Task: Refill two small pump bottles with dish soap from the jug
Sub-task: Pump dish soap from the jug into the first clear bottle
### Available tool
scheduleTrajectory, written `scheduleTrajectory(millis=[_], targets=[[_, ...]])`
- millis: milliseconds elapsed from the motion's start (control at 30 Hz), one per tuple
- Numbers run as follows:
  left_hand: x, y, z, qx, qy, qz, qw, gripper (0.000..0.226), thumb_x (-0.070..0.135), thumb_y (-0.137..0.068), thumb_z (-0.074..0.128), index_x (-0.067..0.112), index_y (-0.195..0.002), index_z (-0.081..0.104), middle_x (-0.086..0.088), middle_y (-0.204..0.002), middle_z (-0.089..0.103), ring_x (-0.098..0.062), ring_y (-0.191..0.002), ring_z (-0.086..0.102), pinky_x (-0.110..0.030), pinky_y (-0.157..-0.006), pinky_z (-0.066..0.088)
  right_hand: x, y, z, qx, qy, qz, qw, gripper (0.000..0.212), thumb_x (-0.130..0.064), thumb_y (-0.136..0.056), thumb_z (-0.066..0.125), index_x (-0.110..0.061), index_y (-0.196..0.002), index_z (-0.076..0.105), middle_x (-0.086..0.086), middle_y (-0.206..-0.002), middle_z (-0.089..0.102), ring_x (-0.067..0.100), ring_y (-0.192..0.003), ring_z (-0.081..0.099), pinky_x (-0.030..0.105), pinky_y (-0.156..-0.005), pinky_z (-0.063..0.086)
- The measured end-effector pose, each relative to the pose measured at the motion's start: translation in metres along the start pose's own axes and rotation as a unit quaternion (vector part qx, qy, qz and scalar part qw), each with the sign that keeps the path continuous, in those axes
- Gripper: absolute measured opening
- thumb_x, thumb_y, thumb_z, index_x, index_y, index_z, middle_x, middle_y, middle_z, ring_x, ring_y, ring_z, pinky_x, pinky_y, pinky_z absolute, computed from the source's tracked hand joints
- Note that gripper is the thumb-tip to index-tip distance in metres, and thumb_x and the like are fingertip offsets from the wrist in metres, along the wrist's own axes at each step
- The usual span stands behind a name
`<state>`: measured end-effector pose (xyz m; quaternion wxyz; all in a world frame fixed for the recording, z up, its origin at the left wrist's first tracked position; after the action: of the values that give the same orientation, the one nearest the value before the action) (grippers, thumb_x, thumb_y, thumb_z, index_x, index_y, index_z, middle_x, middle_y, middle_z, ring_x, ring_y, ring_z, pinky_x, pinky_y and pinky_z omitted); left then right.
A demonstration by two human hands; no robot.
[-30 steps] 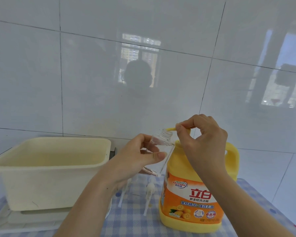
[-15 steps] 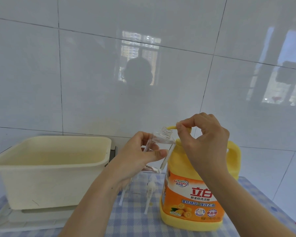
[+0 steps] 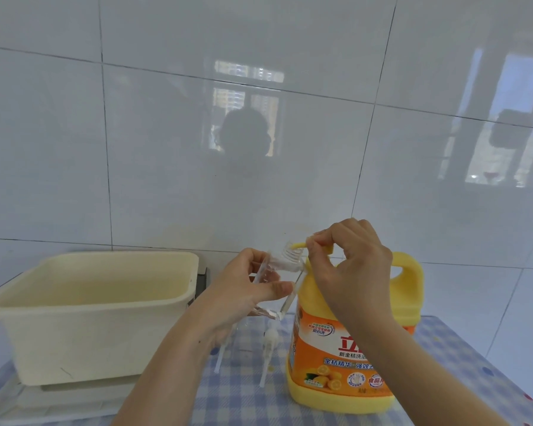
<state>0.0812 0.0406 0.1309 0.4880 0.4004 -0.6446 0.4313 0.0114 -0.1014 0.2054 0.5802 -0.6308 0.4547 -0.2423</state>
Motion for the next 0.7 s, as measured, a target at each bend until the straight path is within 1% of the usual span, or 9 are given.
scheduleTrajectory(millis=[133,233,333,400,467,533,600,633,700], targets=[[-0.005,0.0,0.0,-0.005,0.016,-0.011,1.0,0.043,0.023,-0.073,0.082,0.023,-0.108,0.058,0.0,-0.105,0.063,-0.021,-0.103,0.062,-0.051,-0.089,0.056,-0.001,0.004,0.0,-0.005,0.013,-0.004,1.0,0.016,-0.01,-0.075,0.066,-0.009,-0.06,0.06,-0.002,-0.06,0.054,0.021,-0.064,0.05,0.027,-0.055,0.041],[-0.006,-0.001,0.001,-0.009,0.039,-0.013,0.999,0.043,0.022,-0.072,0.083,0.02,-0.108,0.059,0.002,-0.1,0.063,-0.021,-0.1,0.061,-0.051,-0.089,0.056,-0.001,0.001,0.0,-0.005,0.014,0.001,1.0,0.017,-0.01,-0.075,0.066,-0.01,-0.06,0.059,-0.003,-0.06,0.054,0.02,-0.064,0.049,0.025,-0.054,0.04],[-0.006,-0.001,0.004,-0.019,0.07,-0.012,0.997,0.042,0.019,-0.073,0.081,0.017,-0.109,0.06,0.003,-0.096,0.063,-0.019,-0.095,0.061,-0.044,-0.084,0.055,-0.001,-0.004,-0.001,-0.004,0.012,0.018,1.0,0.016,-0.012,-0.075,0.065,-0.011,-0.06,0.059,-0.004,-0.061,0.055,0.017,-0.065,0.049,0.019,-0.057,0.037],[-0.004,-0.002,0.006,-0.021,0.088,-0.003,0.996,0.045,0.02,-0.068,0.082,0.014,-0.107,0.061,0.003,-0.094,0.064,-0.017,-0.088,0.062,-0.039,-0.08,0.053,-0.001,-0.007,-0.003,0.006,0.0,0.034,0.999,0.016,-0.014,-0.076,0.065,-0.012,-0.062,0.059,-0.006,-0.062,0.056,0.014,-0.067,0.048,0.013,-0.061,0.034],[-0.004,-0.003,0.006,-0.012,0.109,-0.001,0.994,0.048,0.02,-0.066,0.082,0.012,-0.108,0.062,0.002,-0.094,0.066,-0.017,-0.088,0.064,-0.042,-0.083,0.052,0.0,-0.011,-0.005,0.01,-0.012,0.052,0.999,0.016,-0.016,-0.077,0.065,-0.012,-0.062,0.059,-0.006,-0.063,0.056,0.013,-0.068,0.048,0.013,-0.063,0.033],[-0.005,-0.005,0.004,0.003,0.121,0.0,0.993,0.044,0.016,-0.07,0.082,0.014,-0.11,0.063,0.0,-0.099,0.07,-0.019,-0.095,0.066,-0.046,-0.091,0.051,0.001,-0.013,-0.004,0.005,-0.014,0.064,0.998,0.017,-0.015,-0.078,0.066,-0.013,-0.063,0.059,-0.006,-0.064,0.057,0.014,-0.069,0.048,0.013,-0.065,0.033],[-0.005,-0.006,0.003,0.018,0.127,0.007,0.992,0.047,0.016,-0.065,0.083,0.015,-0.109,0.064,-0.001,-0.101,0.072,-0.023,-0.101,0.066,-0.047,-0.096,0.048,0.002,-0.014,-0.003,0.0,-0.014,0.071,0.997,0.018,-0.013,-0.079,0.068,-0.013,-0.064,0.059,-0.006,-0.064,0.057,0.015,-0.069,0.049,0.014,-0.065,0.033],[-0.005,-0.006,0.003,0.022,0.13,0.01,0.991,0.049,0.017,-0.062,0.084,0.014,-0.108,0.064,-0.001,-0.099,0.073,-0.023,-0.099,0.067,-0.045,-0.095,0.049,0.002,-0.014,-0.003,-0.001,-0.014,0.072,0.997,0.018,-0.013,-0.079,0.068,-0.013,-0.064,0.059,-0.005,-0.064,0.058,0.016,-0.069,0.049,0.014,-0.065,0.033],[-0.004,-0.006,0.004,0.024,0.132,0.015,0.991,0.047,0.013,-0.064,0.083,0.014,-0.108,0.064,0.0,-0.095,0.072,-0.02,-0.091,0.068,-0.042,-0.089,0.052,0.002,-0.014,-0.003,-0.003,-0.013,0.072,0.997,0.018,-0.012,-0.079,0.068,-0.013,-0.064,0.059,-0.005,-0.065,0.058,0.016,-0.069,0.049,0.013,-0.066,0.033]])
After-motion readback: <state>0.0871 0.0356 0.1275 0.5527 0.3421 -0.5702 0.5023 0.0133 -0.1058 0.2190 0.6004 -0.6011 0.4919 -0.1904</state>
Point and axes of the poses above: each hand's wrist, its own y-axis away from the middle knuckle, its own z-axis out of the palm, x = y × z, the point moved 7 cm from there along -y, towards the middle knuckle
